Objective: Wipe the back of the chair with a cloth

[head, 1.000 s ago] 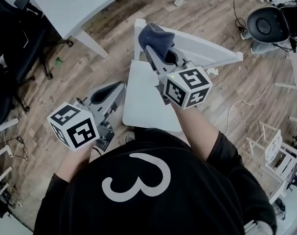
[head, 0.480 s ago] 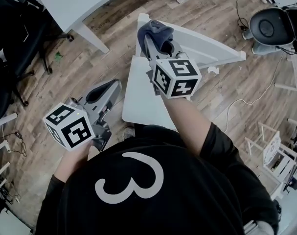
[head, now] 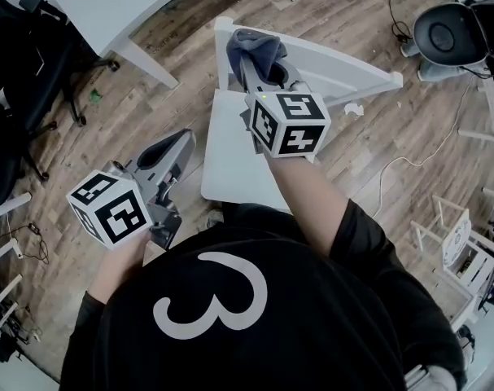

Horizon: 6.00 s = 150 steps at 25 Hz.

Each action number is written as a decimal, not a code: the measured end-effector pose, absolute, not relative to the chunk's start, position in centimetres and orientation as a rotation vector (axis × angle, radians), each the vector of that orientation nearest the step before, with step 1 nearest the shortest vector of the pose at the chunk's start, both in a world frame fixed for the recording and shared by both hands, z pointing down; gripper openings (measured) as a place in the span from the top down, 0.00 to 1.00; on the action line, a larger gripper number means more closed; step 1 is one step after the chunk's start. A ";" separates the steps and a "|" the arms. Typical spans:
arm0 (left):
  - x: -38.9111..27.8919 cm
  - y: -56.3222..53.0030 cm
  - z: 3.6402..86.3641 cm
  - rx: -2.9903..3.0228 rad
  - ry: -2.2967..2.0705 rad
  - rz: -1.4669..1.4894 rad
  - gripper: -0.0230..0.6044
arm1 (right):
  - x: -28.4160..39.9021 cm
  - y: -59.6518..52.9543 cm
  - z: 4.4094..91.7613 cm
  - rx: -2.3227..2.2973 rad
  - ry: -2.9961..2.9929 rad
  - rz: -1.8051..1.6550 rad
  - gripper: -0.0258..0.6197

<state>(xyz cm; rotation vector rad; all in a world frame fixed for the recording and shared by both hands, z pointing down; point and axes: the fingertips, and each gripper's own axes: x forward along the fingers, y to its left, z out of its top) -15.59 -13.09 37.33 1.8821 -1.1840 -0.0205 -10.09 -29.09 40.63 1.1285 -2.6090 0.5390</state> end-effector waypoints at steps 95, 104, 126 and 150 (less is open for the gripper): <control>-16.9 -18.9 39.3 1.972 -0.895 0.175 0.94 | -11.6 -28.8 45.9 1.322 -2.564 0.699 0.88; -14.4 -19.2 39.7 1.984 -0.867 0.186 0.94 | -8.0 -29.4 46.2 1.361 -2.527 0.697 0.88; -6.9 -17.5 39.6 1.944 -0.913 0.140 0.94 | 10.9 -31.9 47.7 1.519 -2.369 0.722 0.88; -15.8 -18.5 41.1 1.855 -1.040 0.110 0.94 | 10.6 -28.8 46.6 1.432 -2.500 0.809 0.88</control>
